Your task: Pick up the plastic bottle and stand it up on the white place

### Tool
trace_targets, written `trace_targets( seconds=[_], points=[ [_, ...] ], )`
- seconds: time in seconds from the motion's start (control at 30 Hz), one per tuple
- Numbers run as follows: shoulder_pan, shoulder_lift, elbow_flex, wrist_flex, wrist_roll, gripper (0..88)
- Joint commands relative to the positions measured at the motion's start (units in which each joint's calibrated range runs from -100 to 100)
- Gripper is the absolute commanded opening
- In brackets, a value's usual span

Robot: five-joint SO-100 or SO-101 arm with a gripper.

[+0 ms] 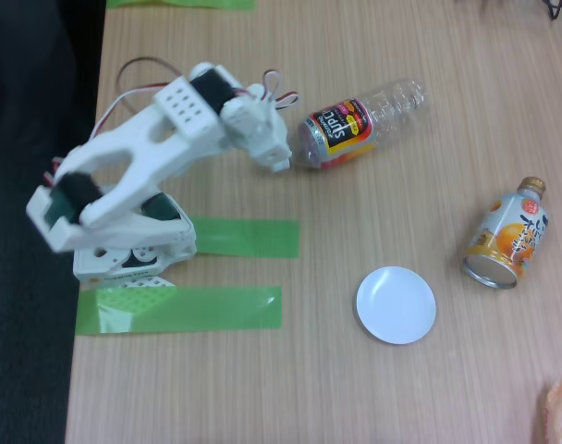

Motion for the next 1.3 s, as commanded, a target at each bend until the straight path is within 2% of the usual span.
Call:
trace_targets(
  seconds=[0.0,0.77,0.93,1.27],
  points=[
    [-0.34,7.51,-5.9,0.32,0.05,38.3],
    [4.4,19.02,-1.56,-2.43,0.05,38.3],
    [3.44,21.12,-1.92,-7.24,0.05,38.3],
    [-1.16,21.96,-1.65,-7.41,0.05,38.3]
  ],
)
